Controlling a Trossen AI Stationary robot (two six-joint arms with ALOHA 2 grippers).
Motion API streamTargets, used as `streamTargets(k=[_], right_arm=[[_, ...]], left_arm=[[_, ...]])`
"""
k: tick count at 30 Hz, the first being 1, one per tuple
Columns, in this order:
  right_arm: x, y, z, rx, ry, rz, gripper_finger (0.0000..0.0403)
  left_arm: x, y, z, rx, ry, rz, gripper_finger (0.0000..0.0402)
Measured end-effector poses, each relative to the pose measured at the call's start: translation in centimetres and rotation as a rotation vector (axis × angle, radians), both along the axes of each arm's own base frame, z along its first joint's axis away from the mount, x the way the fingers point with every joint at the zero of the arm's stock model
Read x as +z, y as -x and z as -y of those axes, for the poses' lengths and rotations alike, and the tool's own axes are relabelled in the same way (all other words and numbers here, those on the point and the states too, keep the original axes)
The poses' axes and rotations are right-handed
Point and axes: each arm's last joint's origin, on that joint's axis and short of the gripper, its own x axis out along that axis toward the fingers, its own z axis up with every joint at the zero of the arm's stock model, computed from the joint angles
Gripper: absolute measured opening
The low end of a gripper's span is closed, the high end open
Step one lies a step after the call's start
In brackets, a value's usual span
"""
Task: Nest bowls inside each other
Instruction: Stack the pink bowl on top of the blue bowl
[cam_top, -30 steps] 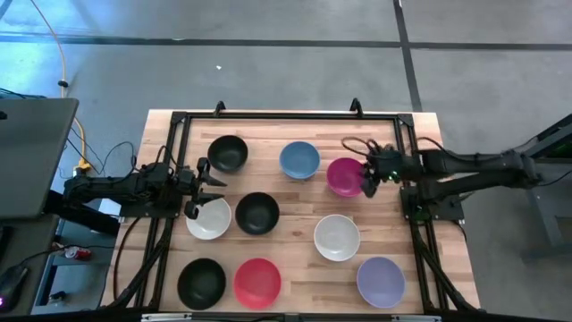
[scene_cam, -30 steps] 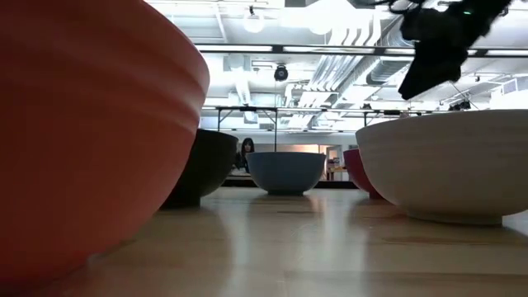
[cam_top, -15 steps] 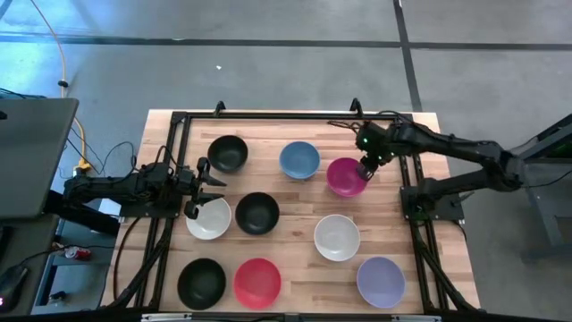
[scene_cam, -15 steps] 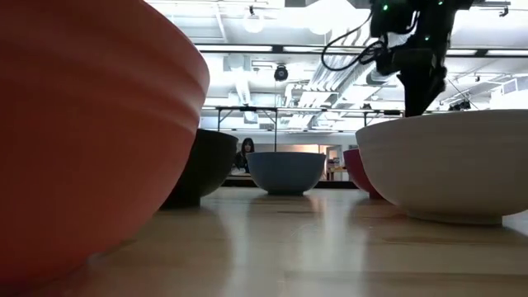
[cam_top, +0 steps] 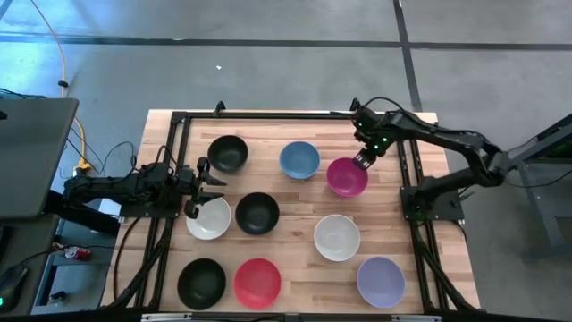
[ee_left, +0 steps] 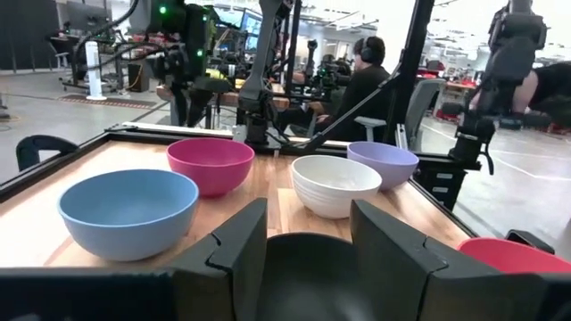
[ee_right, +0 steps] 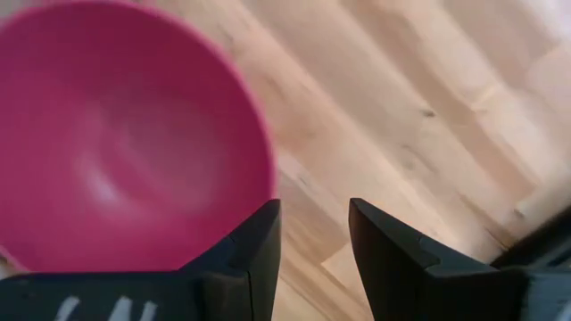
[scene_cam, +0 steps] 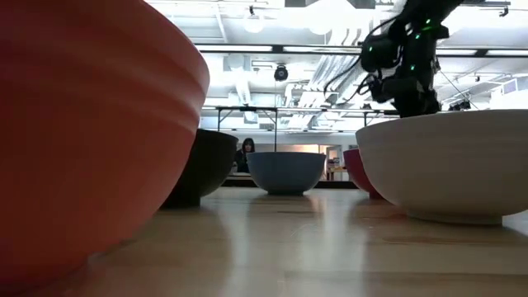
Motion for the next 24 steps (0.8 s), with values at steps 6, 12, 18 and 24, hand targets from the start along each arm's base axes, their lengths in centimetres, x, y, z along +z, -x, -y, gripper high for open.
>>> streamTargets(k=[6,12,18,24], right_arm=[[-1.8,-1.3,0.8,0.032,-0.047,-0.014,0.0126],[-3.2,-2.0,1.3,0.043,-0.078,-0.051,0.0126],[-4.0,-2.2,1.4,0.041,-0.098,-0.077,0.0101],[-3.9,-2.2,1.4,0.038,-0.095,-0.074,0.0009]], left_arm=[[0.0,0.0,0.0,0.001,0.017,0.001,0.0149],[0.0,0.0,0.0,0.001,0.016,0.0,0.0149],[-0.1,0.0,0.0,0.002,0.016,-0.014,0.0149],[-0.2,0.0,0.0,0.002,0.017,-0.017,0.0149]])
